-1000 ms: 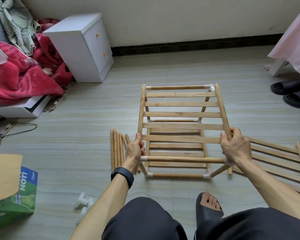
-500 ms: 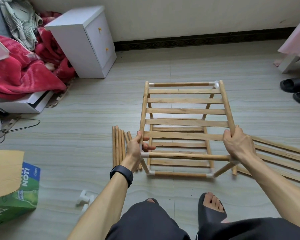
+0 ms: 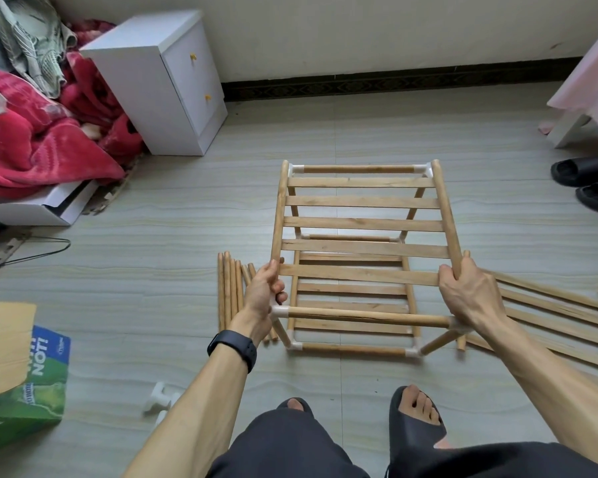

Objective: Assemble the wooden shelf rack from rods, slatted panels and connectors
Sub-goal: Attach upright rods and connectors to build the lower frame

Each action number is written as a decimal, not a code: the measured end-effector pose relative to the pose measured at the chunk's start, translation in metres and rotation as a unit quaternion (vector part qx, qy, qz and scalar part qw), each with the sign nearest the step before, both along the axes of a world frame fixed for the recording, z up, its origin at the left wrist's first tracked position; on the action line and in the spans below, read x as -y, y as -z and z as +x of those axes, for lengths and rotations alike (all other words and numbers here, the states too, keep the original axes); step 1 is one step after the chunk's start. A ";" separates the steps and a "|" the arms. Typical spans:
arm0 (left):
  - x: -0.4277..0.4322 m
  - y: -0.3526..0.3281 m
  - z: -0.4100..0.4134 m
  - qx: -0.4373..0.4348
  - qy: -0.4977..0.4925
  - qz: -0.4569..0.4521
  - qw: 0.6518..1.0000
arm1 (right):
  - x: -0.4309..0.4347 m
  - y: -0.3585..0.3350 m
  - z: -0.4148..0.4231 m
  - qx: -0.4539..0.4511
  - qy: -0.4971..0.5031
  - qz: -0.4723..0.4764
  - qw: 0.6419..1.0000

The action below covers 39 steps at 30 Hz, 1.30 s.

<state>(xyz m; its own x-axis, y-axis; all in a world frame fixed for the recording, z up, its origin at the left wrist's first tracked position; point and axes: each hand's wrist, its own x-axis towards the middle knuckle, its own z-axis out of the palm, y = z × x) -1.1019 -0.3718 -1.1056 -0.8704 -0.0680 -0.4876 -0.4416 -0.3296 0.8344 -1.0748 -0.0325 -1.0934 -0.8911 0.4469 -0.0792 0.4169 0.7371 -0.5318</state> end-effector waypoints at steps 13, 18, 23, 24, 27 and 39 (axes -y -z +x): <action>-0.002 0.003 0.002 0.003 -0.034 -0.120 0.992 | 0.003 0.006 0.003 0.023 -0.002 0.014 1.000; -0.011 0.001 0.004 -0.022 -0.020 -0.294 0.955 | 0.006 0.003 0.003 0.017 0.010 0.020 1.000; -0.008 -0.007 0.015 -0.329 0.131 -0.705 0.614 | 0.008 -0.002 0.007 0.020 0.021 0.039 0.999; -0.006 -0.008 0.015 -0.382 0.196 -0.720 0.546 | 0.009 -0.003 0.009 0.024 0.023 0.043 0.999; -0.013 -0.012 0.012 -0.385 0.308 -0.738 0.460 | 0.013 -0.008 0.011 0.030 0.030 0.062 0.997; -0.023 -0.009 -0.005 -0.376 0.320 -0.746 0.446 | 0.012 -0.006 0.026 0.106 -0.328 0.304 0.888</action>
